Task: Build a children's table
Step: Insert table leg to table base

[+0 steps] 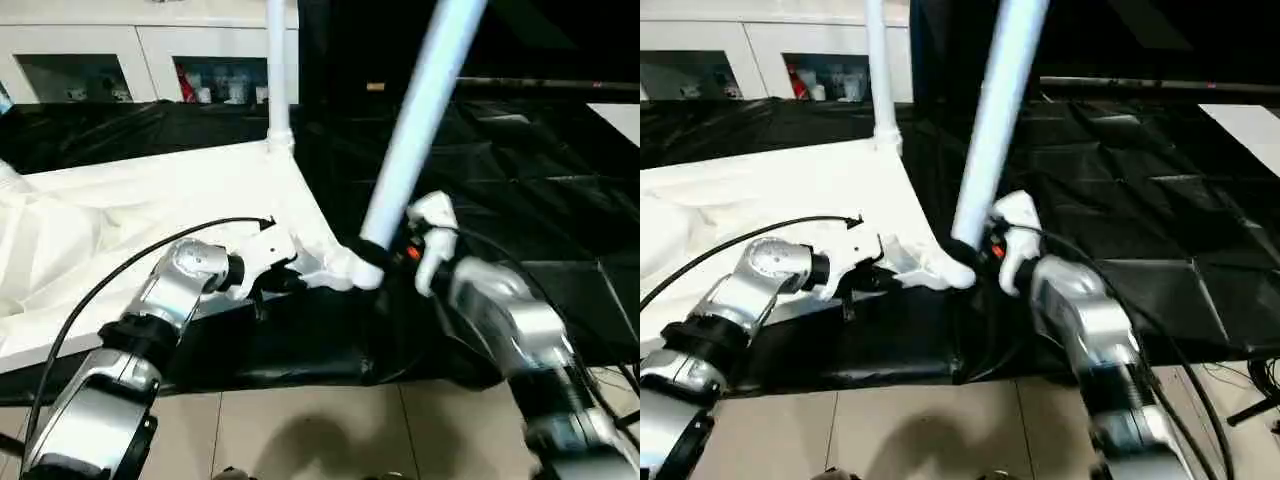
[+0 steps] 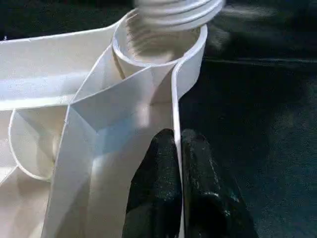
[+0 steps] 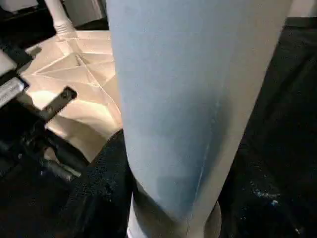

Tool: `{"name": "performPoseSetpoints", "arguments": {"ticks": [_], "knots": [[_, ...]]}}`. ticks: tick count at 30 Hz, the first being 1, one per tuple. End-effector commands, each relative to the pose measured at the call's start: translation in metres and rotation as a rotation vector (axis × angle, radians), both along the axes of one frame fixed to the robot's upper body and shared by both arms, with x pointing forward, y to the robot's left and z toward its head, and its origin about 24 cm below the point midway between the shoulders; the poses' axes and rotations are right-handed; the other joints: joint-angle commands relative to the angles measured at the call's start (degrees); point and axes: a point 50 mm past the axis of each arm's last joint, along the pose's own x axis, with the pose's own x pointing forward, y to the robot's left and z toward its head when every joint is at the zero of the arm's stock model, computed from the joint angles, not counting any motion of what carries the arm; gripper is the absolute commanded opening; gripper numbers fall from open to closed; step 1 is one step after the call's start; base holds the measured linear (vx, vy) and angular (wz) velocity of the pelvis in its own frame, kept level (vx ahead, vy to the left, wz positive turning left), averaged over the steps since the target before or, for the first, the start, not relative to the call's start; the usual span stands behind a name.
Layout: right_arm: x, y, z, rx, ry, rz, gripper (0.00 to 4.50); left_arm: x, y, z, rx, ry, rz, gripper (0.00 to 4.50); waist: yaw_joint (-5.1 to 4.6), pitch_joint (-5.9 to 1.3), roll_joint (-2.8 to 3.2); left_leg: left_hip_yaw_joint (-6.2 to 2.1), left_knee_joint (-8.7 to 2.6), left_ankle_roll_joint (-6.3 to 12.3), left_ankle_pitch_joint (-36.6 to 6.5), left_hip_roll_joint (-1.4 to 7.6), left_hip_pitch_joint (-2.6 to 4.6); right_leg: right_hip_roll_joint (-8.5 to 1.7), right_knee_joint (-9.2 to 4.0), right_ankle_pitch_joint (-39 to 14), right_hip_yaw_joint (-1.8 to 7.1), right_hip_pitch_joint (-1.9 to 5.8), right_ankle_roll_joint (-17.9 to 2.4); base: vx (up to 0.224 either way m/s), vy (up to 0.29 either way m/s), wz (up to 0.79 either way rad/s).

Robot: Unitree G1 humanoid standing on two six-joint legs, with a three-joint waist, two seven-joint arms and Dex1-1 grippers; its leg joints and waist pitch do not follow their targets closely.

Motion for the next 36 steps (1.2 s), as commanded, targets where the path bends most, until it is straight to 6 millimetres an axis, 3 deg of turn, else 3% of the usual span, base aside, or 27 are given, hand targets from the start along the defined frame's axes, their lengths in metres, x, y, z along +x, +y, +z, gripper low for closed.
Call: {"name": "performPoseSetpoints", "arguments": {"ticks": [1, 3, 4, 8, 11, 17, 29, 30, 36], "knots": [[0.005, 0.002, 0.009, 0.004, -0.037, 0.014, 1.88, -0.006, -0.011, -0.002, -0.081, -0.012, -0.038, 0.0, 0.12, -4.03, -2.04, 0.9, -3.02, 1.91, -12.24, -0.3, 0.17, -2.11, -4.34, -16.86, 1.41, 2.81, -9.75, 0.0, 0.0, 0.0], [0.006, 0.003, 0.011, 0.012, -0.042, 0.022, 1.88, -0.006, -0.012, 0.0, -0.1, -0.009, -0.035, 0.0, 0.31, -4.07, -1.74, 0.86, -3.03, 2.0, -11.78, -0.26, 0.25, -2.2, -4.19, -16.45, 1.42, 2.81, -9.76, 0.0, 0.0, 0.0], [0.007, 0.003, 0.012, 0.018, -0.043, 0.027, 1.88, -0.006, -0.012, 0.001, -0.116, -0.002, -0.028, 0.57, 0.32, -4.07, -2.17, 0.98, -3.0, 2.25, -10.94, -0.25, 0.17, -2.14, -4.06, -15.32, 1.42, 2.88, -9.77, 0.0, 0.0, 0.0], [0.009, 0.004, 0.014, 0.027, -0.046, 0.043, 1.88, -0.005, -0.009, 0.003, -0.112, -0.022, -0.008, 0.57, 0.59, -4.48, -1.41, 1.01, -2.87, 2.31, -9.24, -0.02, 0.47, -2.01, -3.47, -9.76, 1.4, 2.65, -11.63, 0.0, 0.0, 0.0], [0.01, 0.005, 0.014, 0.026, -0.048, 0.047, 1.88, -0.005, -0.006, 0.004, -0.114, -0.014, -0.016, 0.57, 0.72, -4.36, -2.1, 1.0, -2.97, 1.48, -11.05, 0.0, 0.52, -1.94, -3.2, -7.49, 1.3, 2.84, -12.25, 0.0, 0.0, 0.0], [0.011, 0.005, 0.013, 0.023, -0.052, 0.051, 1.88, -0.006, 0.004, 0.0, -0.066, -0.002, 0.001, 0.57, 0.82, -4.24, -2.54, 0.94, -3.09, 0.65, -12.28, -0.03, 0.45, -2.15, -3.41, -9.8, 1.37, 2.95, -11.45, 0.0, 0.0, 0.0], [0.012, 0.004, 0.012, 0.023, -0.06, 0.052, 1.88, -0.003, 0.007, -0.001, 0.029, -0.013, -0.021, 0.57, 0.68, -4.19, -2.36, 0.8, -3.15, -0.13, -13.4, -0.05, 0.44, -2.15, -3.58, -11.8, 1.38, 2.91, -10.85, 0.0, 0.0, 0.0], [0.012, 0.003, 0.012, 0.023, -0.06, 0.052, 1.88, -0.003, 0.007, 0.0, 0.032, -0.012, -0.023, 0.28, 0.7, -4.22, -2.25, 0.8, -3.13, -0.09, -13.33, -0.05, 0.47, -2.14, -3.54, -11.47, 1.39, 2.89, -10.97, 0.0, 0.0, 0.0], [0.012, 0.003, 0.008, 0.02, -0.051, 0.054, 1.88, -0.003, 0.006, 0.001, 0.02, 0.007, -0.039, 0.0, 0.77, -4.3, -2.11, 0.85, -3.05, -0.02, -13.02, -0.1, 0.53, -2.12, -3.37, -9.71, 1.37, 2.96, -12.0, 0.0, 0.0, 0.0]]}}
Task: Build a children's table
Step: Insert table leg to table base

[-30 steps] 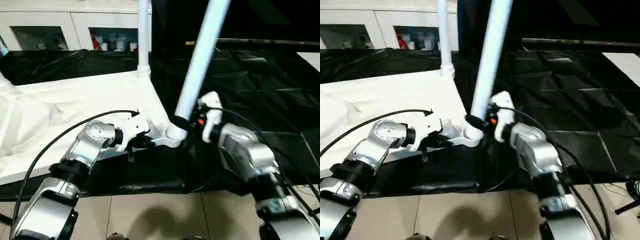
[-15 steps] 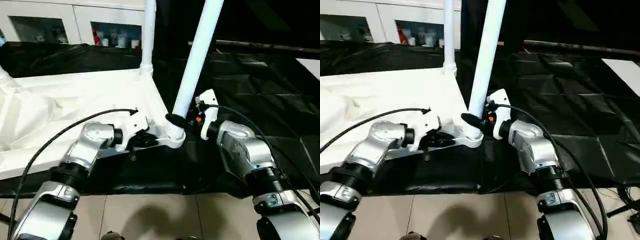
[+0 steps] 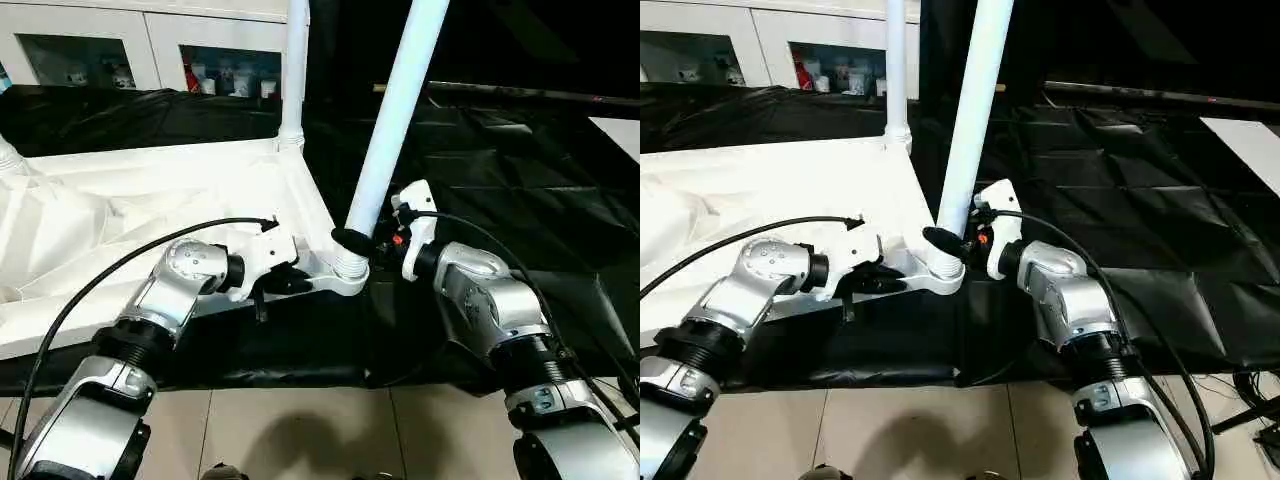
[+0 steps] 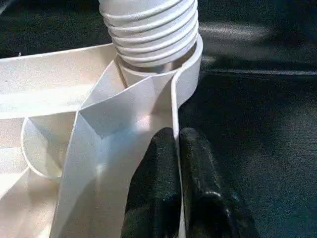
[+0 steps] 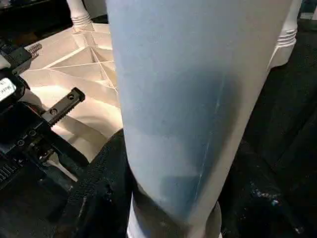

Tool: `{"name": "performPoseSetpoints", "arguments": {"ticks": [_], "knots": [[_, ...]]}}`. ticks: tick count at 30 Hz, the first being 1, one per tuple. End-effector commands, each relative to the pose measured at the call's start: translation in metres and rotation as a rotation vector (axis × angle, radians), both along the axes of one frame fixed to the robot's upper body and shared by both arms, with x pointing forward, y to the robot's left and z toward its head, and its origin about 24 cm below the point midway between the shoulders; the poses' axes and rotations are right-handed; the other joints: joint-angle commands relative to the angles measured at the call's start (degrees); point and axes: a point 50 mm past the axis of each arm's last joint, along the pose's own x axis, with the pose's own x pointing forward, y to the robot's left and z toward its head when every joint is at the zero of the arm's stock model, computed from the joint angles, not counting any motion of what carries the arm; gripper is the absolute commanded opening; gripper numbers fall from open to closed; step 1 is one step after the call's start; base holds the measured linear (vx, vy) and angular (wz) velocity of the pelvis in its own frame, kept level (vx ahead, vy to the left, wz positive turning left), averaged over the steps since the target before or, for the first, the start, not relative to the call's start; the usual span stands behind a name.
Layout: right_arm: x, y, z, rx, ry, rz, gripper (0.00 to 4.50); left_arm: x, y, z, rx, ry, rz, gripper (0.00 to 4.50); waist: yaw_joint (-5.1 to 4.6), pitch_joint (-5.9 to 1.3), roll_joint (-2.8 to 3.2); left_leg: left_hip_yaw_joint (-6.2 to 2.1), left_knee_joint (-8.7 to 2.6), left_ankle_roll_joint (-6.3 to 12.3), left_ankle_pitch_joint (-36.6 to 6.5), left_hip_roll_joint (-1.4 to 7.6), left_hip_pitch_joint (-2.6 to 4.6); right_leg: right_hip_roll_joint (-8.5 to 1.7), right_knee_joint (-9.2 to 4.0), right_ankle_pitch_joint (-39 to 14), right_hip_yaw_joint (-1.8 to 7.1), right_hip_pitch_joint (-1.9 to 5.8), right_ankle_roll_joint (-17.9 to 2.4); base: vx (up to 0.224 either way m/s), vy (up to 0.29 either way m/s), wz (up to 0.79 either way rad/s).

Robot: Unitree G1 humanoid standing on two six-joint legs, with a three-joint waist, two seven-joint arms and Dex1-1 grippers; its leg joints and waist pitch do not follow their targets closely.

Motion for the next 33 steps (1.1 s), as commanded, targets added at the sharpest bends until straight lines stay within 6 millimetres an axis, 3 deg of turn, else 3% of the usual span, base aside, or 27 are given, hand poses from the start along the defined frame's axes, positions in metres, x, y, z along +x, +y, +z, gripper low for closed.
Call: {"name": "performPoseSetpoints", "arguments": {"ticks": [1, 4, 6, 7, 9, 11, 13, 14, 15, 16, 21, 33], "knots": [[0.004, -0.003, 0.006, 0.003, -0.025, -0.004, 1.88, -0.003, 0.002, -0.005, 0.029, 0.04, -0.02, 0.0, 0.08, -4.43, 0.58, 0.59, -3.38, -0.11, -13.0, -0.13, 0.75, -1.82, -3.51, -9.55, 1.53, 3.04, -12.03, 0.0, 0.0, 0.0], [0.003, -0.005, -0.001, -0.018, -0.003, -0.003, 1.88, -0.004, 0.001, -0.005, 0.028, 0.057, -0.048, 0.0, 0.21, -4.53, 0.89, 0.52, -3.37, -0.18, -12.6, -0.17, 0.79, -1.82, -3.32, -7.94, 1.48, 3.15, -12.68, 0.0, 0.0, 0.0], [0.002, -0.005, -0.003, -0.015, 0.003, -0.009, 1.88, -0.004, 0.0, -0.004, 0.023, 0.058, -0.054, 0.0, 0.15, -4.51, 0.71, 0.55, -3.36, -0.12, -12.93, -0.14, 0.75, -1.74, -3.3, -7.34, 1.47, 3.19, -12.85, 0.0, 0.0, 0.0], [0.002, -0.005, -0.005, -0.012, 0.011, -0.011, 1.88, -0.005, 0.0, -0.003, 0.03, 0.049, -0.07, 0.0, 0.44, -4.49, 1.99, 0.34, -3.44, -0.44, -13.34, -0.15, 0.92, -1.87, -3.21, -7.31, 1.46, 3.15, -13.09, 0.0, 0.0, 0.0], [0.002, -0.005, -0.006, -0.012, 0.013, -0.01, 1.88, -0.005, 0.0, -0.003, 0.034, 0.047, -0.073, 0.0, 0.31, -4.46, 1.25, 0.46, -3.44, -0.54, -14.32, -0.19, 0.91, -1.67, -3.4, -7.25, 1.44, 3.22, -13.26, 0.0, 0.0, 0.0], [0.0, -0.003, -0.009, -0.015, 0.02, -0.008, 1.88, -0.007, 0.001, -0.004, 0.07, 0.034, -0.116, 0.0, 0.35, -4.44, 2.41, 0.27, -3.61, -1.16, -15.72, -0.19, 0.96, -1.67, -3.58, -7.15, 1.39, 3.19, -13.29, 0.0, 0.0, 0.0], [0.0, -0.003, -0.01, -0.016, 0.021, -0.01, 1.88, -0.008, 0.001, -0.004, 0.076, 0.034, -0.128, 0.0, 0.36, -4.51, 2.05, 0.21, -3.57, -1.28, -15.98, -0.26, 0.91, -1.64, -3.4, -7.18, 1.36, 3.4, -13.39, 0.0, 0.0, 0.0], [0.0, -0.003, -0.011, -0.015, 0.022, -0.013, 1.88, -0.009, 0.002, -0.004, 0.08, 0.039, -0.143, 0.0, 0.42, -4.51, 2.59, 0.2, -3.52, -1.4, -16.28, -0.24, 1.03, -1.66, -3.44, -6.7, 1.38, 3.32, -13.75, 0.0, 0.0, 0.0], [0.0, -0.003, -0.012, -0.017, 0.025, -0.016, 1.88, -0.01, 0.001, -0.004, 0.084, 0.042, -0.156, 0.0, 0.46, -4.51, 2.58, 0.21, -3.53, -1.34, -16.26, -0.27, 1.04, -1.64, -3.41, -6.79, 1.38, 3.34, -13.87, 0.0, 0.0, 0.0], [-0.001, -0.003, -0.013, -0.021, 0.029, -0.014, 1.88, -0.011, 0.001, -0.004, 0.092, 0.045, -0.167, 0.0, 0.59, -4.47, 3.2, 0.12, -3.56, -1.46, -16.39, -0.31, 0.98, -1.73, -3.37, -7.42, 1.39, 3.37, -13.88, 0.0, 0.0, 0.0], [-0.001, -0.003, -0.015, -0.056, 0.047, 0.019, 1.88, -0.011, 0.003, -0.004, 0.124, 0.052, -0.186, 0.0, 0.51, -4.32, 3.38, 0.04, -3.77, -2.05, -19.0, -0.17, 1.27, -1.68, -3.74, -10.29, 1.39, 3.22, -13.66, 0.0, 0.0, 0.0], [0.003, -0.004, -0.013, -0.138, 0.068, 0.088, 1.88, -0.01, 0.001, -0.004, 0.128, 0.065, -0.199, 0.0, 0.67, -4.39, 3.08, 0.14, -3.66, -1.76, -17.96, -0.14, 1.22, -1.71, -3.6, -9.68, 1.38, 3.2, -14.11, 0.0, 0.0, 0.0]]}}
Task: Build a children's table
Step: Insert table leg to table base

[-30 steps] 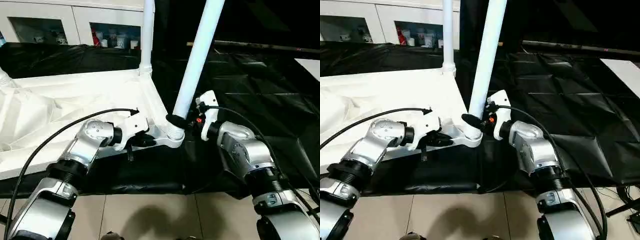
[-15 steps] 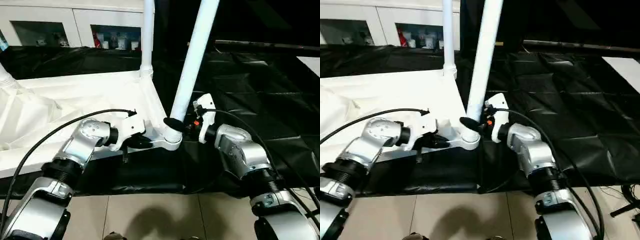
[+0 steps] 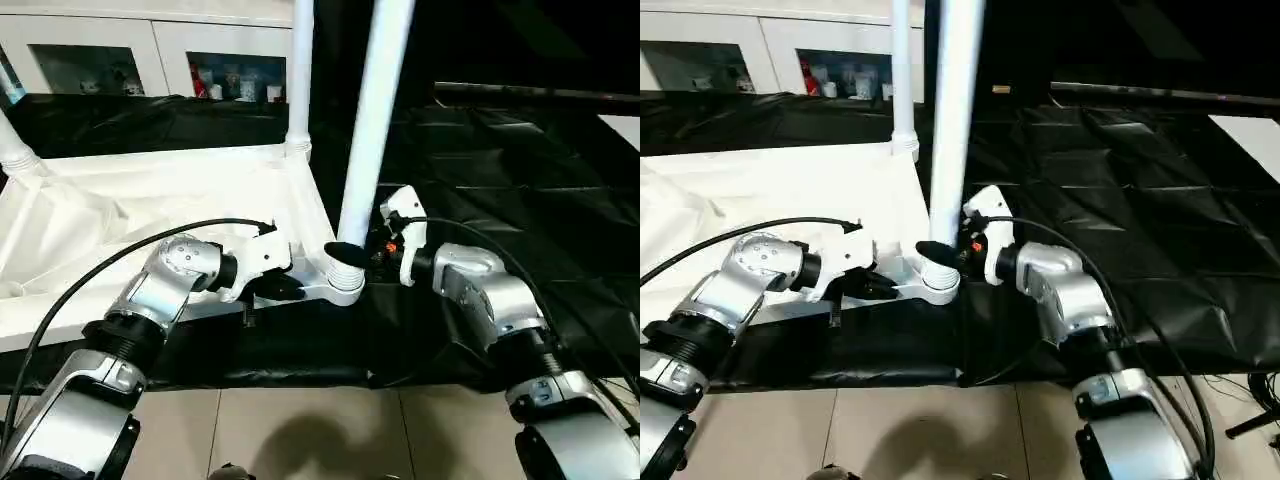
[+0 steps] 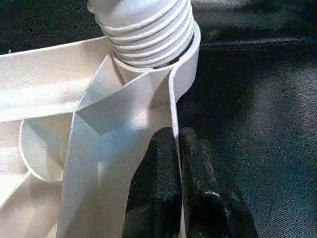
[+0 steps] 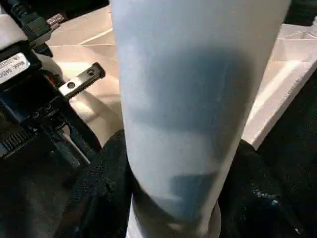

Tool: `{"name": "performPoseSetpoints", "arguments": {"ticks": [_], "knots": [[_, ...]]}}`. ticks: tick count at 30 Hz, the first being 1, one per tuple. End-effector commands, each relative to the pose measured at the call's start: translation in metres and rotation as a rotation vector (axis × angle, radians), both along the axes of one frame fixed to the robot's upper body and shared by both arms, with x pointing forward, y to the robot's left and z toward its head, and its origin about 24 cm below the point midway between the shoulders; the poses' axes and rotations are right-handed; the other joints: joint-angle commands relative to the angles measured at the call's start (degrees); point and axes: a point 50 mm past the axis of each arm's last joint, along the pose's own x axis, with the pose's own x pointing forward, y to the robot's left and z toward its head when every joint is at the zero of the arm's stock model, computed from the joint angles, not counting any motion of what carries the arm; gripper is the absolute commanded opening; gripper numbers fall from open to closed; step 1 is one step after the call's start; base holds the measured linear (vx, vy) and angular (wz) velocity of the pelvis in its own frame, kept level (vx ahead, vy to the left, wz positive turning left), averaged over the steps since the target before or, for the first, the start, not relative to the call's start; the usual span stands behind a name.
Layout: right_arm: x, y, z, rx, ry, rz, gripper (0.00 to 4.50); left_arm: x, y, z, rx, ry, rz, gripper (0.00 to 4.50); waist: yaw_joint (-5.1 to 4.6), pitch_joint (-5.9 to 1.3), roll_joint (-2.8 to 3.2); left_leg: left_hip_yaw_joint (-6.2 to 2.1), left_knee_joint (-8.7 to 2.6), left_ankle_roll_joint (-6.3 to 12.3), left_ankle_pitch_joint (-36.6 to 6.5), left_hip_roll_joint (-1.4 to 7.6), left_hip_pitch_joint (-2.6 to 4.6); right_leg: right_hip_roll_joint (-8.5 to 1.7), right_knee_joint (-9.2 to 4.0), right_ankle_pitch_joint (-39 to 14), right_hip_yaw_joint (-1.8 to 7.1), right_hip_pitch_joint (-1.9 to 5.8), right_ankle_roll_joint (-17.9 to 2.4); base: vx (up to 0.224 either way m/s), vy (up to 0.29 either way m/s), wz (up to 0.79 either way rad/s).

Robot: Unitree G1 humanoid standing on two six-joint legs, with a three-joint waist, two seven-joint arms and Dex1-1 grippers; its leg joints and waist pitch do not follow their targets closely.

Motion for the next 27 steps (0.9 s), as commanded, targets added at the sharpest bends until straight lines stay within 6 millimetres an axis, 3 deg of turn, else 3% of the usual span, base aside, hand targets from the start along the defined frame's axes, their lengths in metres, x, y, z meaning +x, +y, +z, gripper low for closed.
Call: {"name": "performPoseSetpoints", "arguments": {"ticks": [1, 5, 14, 27], "knots": [[0.002, -0.009, -0.01, -0.065, 0.03, -0.049, 1.88, -0.007, -0.006, -0.005, 0.048, 0.046, -0.097, 0.0, 0.02, -4.35, 1.37, 0.39, -3.63, -1.76, -18.06, -0.15, 0.94, -1.86, -3.64, -9.92, 1.39, 2.88, -13.96, 0.0, 0.0, 0.0], [0.004, -0.012, -0.009, -0.02, 0.036, -0.077, 1.88, -0.007, -0.005, -0.005, 0.055, 0.044, -0.104, 0.0, -0.03, -4.2, 1.33, 0.33, -3.76, -1.96, -19.45, -0.15, 0.95, -1.92, -3.95, -12.63, 1.42, 2.78, -13.18, 0.0, 0.0, 0.0], [0.002, -0.02, -0.012, 0.081, 0.068, -0.128, 1.88, -0.006, -0.005, -0.004, 0.062, 0.043, -0.106, 0.0, 0.02, -4.32, 1.42, 0.42, -3.69, -1.62, -18.33, -0.13, 0.92, -1.83, -3.77, -10.1, 1.42, 2.8, -13.84, 0.0, 0.0, 0.0], [-0.011, -0.031, -0.038, 0.179, 0.061, -0.261, 1.88, -0.001, -0.004, -0.003, 0.058, 0.006, -0.077, 0.0, -0.07, -4.19, 1.53, 0.3, -3.91, -1.68, -20.57, -0.09, 1.01, -1.93, -4.24, -13.32, 1.39, 2.55, -13.26, 0.0, 0.0, 0.0]]}}
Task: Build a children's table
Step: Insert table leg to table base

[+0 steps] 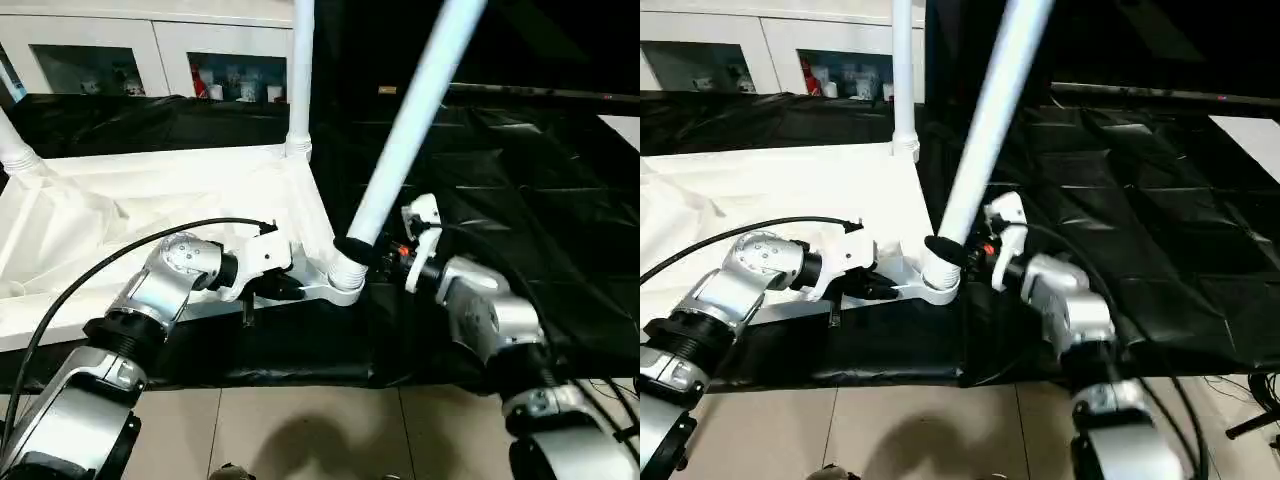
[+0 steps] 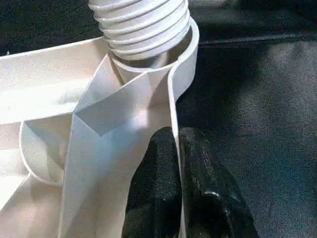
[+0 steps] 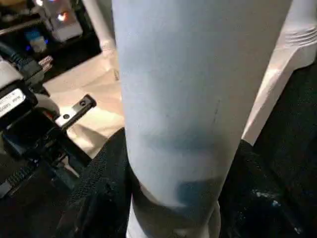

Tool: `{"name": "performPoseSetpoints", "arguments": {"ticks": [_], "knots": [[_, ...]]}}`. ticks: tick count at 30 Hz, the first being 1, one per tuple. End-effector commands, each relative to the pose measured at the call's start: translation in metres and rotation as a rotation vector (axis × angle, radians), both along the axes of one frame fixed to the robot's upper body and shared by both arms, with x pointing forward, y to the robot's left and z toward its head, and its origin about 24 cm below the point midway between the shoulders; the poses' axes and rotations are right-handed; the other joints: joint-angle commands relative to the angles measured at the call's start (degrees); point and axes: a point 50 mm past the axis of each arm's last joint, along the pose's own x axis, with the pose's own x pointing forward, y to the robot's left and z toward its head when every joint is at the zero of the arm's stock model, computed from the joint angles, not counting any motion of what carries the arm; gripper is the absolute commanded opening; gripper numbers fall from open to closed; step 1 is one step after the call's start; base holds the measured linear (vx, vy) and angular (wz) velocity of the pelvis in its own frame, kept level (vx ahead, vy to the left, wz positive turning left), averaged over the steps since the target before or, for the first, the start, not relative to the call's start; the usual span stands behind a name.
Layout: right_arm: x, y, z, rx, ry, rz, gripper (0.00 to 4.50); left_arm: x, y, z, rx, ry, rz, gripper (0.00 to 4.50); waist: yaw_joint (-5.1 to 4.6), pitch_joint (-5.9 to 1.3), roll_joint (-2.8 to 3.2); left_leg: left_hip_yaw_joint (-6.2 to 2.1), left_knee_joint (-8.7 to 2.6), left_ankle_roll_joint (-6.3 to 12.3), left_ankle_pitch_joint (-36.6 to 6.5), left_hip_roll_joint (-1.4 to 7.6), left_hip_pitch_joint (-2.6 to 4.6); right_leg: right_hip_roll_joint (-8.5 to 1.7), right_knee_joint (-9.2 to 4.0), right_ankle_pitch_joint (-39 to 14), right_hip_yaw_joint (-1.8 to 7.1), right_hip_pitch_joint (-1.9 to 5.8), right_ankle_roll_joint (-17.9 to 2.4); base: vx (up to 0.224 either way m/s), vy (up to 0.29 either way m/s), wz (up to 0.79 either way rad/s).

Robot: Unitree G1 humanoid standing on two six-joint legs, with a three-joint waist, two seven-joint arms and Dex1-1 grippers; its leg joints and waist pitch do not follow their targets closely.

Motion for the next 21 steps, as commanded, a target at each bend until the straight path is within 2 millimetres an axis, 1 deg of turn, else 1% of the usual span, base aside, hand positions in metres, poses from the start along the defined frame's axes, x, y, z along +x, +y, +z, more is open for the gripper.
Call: {"name": "performPoseSetpoints", "arguments": {"ticks": [1, 2, 3, 4, 6, 8, 9, 11, 15, 21], "knots": [[-0.002, -0.018, -0.018, -0.051, 0.058, -0.119, 1.88, -0.004, -0.004, -0.004, 0.049, 0.018, -0.067, 0.0, -0.05, -4.12, 1.52, 0.29, -3.96, -1.73, -21.25, -0.11, 1.03, -1.92, -4.31, -14.38, 1.37, 2.48, -12.98, 0.0, 0.0, 0.0], [-0.004, -0.018, -0.021, -0.047, 0.056, -0.131, 1.88, -0.003, -0.004, -0.004, 0.051, 0.012, -0.065, 0.0, -0.12, -4.11, 1.84, 0.23, -4.02, -1.97, -22.18, -0.09, 1.13, -1.93, -4.46, -15.21, 1.36, 2.39, -12.77, 0.0, 0.0, 0.0], [-0.005, -0.019, -0.023, -0.042, 0.054, -0.14, 1.88, -0.002, -0.004, -0.004, 0.051, 0.009, -0.063, 0.0, -0.21, -4.03, 1.67, 0.21, -4.03, -1.97, -22.48, -0.15, 1.05, -1.88, -4.47, -15.76, 1.34, 2.42, -12.68, 0.0, 0.0, 0.0], [-0.006, -0.019, -0.024, -0.041, 0.053, -0.141, 1.88, -0.002, -0.004, -0.004, 0.051, 0.008, -0.062, 0.0, -0.16, -4.05, 1.66, 0.16, -4.05, -2.0, -22.61, -0.18, 1.05, -1.91, -4.49, -16.36, 1.33, 2.47, -12.52, 0.0, 0.0, 0.0], [-0.011, -0.019, -0.031, -0.007, 0.054, -0.178, 1.88, -0.002, -0.004, -0.004, 0.045, 0.002, -0.056, 0.0, -0.13, -4.01, 1.75, 0.13, -4.09, -1.93, -23.21, -0.11, 1.07, -2.06, -4.72, -17.91, 1.39, 2.32, -12.06, 0.0, 0.0, 0.0], [-0.012, -0.019, -0.033, 0.001, 0.054, -0.185, 1.88, -0.002, -0.004, -0.004, 0.044, 0.001, -0.054, 0.0, -0.14, -3.91, 1.84, 0.04, -4.18, -2.06, -23.68, -0.08, 1.12, -2.06, -4.87, -18.63, 1.35, 2.2, -11.97, 0.0, 0.0, 0.0], [-0.014, -0.019, -0.035, 0.007, 0.054, -0.191, 1.88, -0.001, -0.004, -0.004, 0.044, -0.002, -0.052, 0.0, -0.16, -3.97, 1.71, 0.0, -4.22, -1.81, -23.79, -0.1, 1.05, -1.99, -4.83, -18.88, 1.29, 2.33, -11.8, 0.0, 0.0, 0.0], [-0.015, -0.018, -0.037, 0.01, 0.053, -0.196, 1.88, -0.001, -0.004, -0.004, 0.044, -0.004, -0.051, 0.0, -0.17, -3.88, 1.85, 0.03, -4.24, -1.69, -24.15, -0.11, 1.1, -2.02, -4.97, -19.59, 1.33, 2.18, -11.64, 0.0, 0.0, 0.0], [-0.019, -0.019, -0.042, -0.017, 0.05, -0.204, 1.88, 0.0, -0.004, -0.004, 0.046, -0.01, -0.049, 0.0, -0.18, -3.88, 1.89, 0.01, -4.33, -1.58, -24.18, -0.07, 1.04, -2.02, -5.03, -19.64, 1.33, 2.19, -11.53, 0.0, 0.0, 0.0], [-0.017, -0.016, -0.036, -0.116, -0.002, -0.139, 1.88, 0.001, -0.004, -0.004, 0.053, -0.016, -0.05, 0.0, -0.24, -3.86, 1.92, -0.03, -4.42, -1.56, -24.29, -0.1, 1.0, -1.97, -5.15, -20.87, 1.32, 2.19, -10.8, 0.0, 0.0, 0.0]]}}
